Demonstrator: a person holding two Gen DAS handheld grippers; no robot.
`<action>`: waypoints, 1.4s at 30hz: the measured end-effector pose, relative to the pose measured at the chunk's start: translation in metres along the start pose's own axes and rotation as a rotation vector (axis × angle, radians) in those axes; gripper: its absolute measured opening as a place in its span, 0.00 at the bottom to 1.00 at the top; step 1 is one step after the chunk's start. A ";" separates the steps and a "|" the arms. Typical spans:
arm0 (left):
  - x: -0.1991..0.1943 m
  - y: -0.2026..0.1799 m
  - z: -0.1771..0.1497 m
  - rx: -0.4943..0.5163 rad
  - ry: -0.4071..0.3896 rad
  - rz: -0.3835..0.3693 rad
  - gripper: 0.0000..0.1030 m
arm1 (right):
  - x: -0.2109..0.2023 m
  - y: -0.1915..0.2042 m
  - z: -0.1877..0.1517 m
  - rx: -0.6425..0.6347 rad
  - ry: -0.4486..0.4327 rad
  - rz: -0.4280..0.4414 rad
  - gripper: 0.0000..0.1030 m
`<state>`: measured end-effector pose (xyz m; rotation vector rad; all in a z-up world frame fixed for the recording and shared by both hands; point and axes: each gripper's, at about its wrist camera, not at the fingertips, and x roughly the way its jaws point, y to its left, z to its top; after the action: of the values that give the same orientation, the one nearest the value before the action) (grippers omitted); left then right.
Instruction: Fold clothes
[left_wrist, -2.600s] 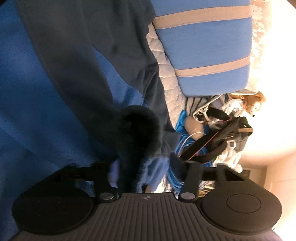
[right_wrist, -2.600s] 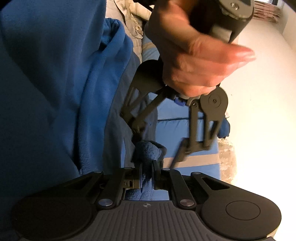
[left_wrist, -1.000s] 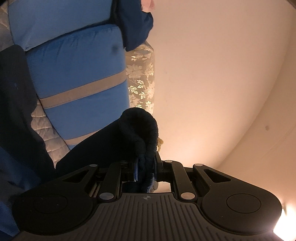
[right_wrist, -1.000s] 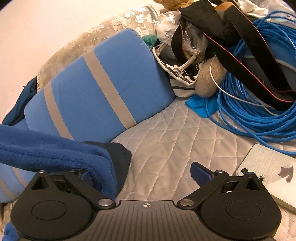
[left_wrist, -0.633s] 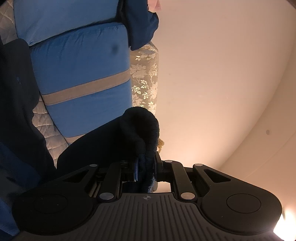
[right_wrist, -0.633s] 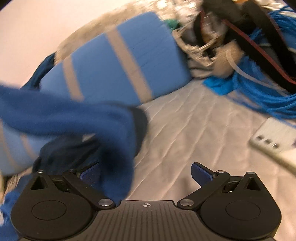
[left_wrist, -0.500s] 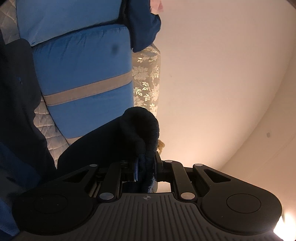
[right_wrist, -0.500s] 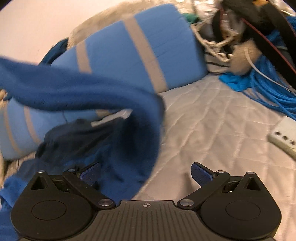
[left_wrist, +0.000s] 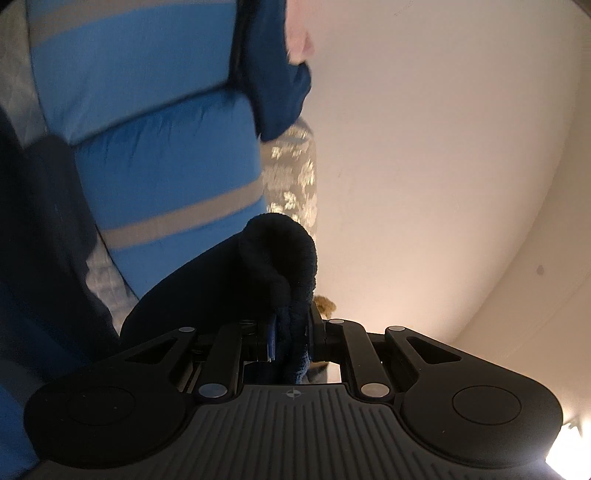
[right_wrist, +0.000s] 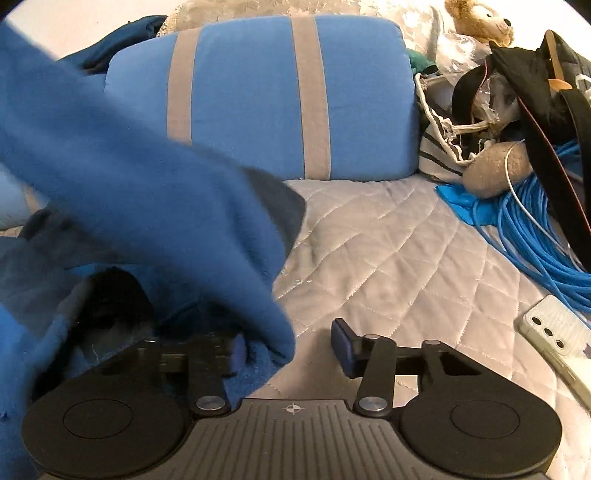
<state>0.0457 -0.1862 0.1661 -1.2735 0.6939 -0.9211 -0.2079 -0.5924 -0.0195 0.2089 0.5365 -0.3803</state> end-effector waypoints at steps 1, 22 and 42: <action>-0.008 -0.002 0.005 0.016 -0.009 0.010 0.14 | 0.001 -0.002 -0.001 0.012 -0.001 0.003 0.48; -0.150 0.111 0.041 0.301 0.194 0.518 0.14 | 0.003 0.031 0.000 -0.226 0.009 0.004 0.16; -0.160 0.166 0.014 0.452 0.291 0.699 0.17 | 0.009 0.040 0.004 -0.267 0.064 -0.034 0.16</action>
<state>0.0113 -0.0328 -0.0036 -0.4363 1.0043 -0.6252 -0.1827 -0.5595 -0.0169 -0.0460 0.6481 -0.3321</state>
